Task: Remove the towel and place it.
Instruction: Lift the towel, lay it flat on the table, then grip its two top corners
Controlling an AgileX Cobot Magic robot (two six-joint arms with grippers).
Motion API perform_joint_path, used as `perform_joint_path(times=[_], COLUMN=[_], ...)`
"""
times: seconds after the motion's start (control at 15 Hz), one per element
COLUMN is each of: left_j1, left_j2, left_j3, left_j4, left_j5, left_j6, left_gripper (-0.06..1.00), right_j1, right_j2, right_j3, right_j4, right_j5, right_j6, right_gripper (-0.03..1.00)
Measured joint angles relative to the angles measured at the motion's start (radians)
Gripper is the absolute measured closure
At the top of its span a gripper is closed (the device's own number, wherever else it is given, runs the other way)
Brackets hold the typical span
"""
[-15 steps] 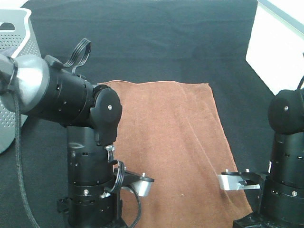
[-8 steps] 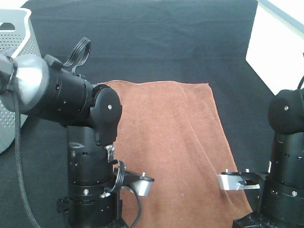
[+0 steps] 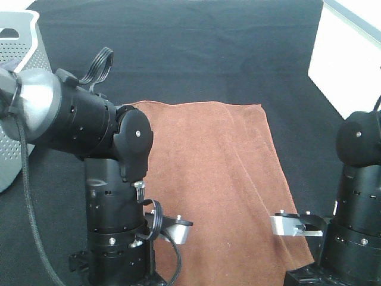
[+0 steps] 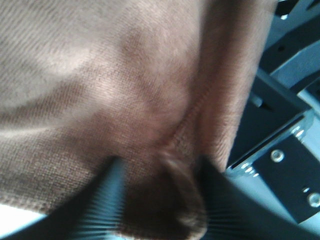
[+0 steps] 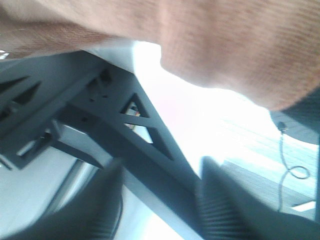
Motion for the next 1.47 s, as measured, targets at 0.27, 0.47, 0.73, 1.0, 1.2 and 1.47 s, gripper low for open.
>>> perform_joint_path(times=[0.27, 0.47, 0.73, 1.0, 1.2, 1.47], left_j1=[0.000, 0.000, 0.000, 0.000, 0.000, 0.002], left_j2=[-0.016, -0.052, -0.132, -0.260, -0.353, -0.466], left_j3=[0.000, 0.000, 0.000, 0.000, 0.000, 0.000], left_j4=[0.017, 0.044, 0.044, 0.062, 0.144, 0.307], left_j5=[0.002, 0.003, 0.004, 0.006, 0.008, 0.008], left_j6=[-0.055, -0.097, -0.106, -0.117, -0.156, -0.266], left_gripper=[0.27, 0.27, 0.27, 0.27, 0.27, 0.27], right_j1=[0.000, 0.000, 0.000, 0.000, 0.000, -0.001], right_j2=[0.000, -0.056, -0.203, -0.457, -0.586, -0.628], right_j3=[0.000, 0.000, -0.001, -0.054, -0.162, -0.272], right_j4=[0.008, 0.008, 0.008, -0.015, -0.131, -0.266], right_j5=[0.002, 0.004, 0.013, 0.031, 0.053, 0.073], right_j6=[0.000, 0.001, 0.018, 0.108, 0.154, 0.279], right_gripper=[0.38, 0.38, 0.38, 0.38, 0.38, 0.38])
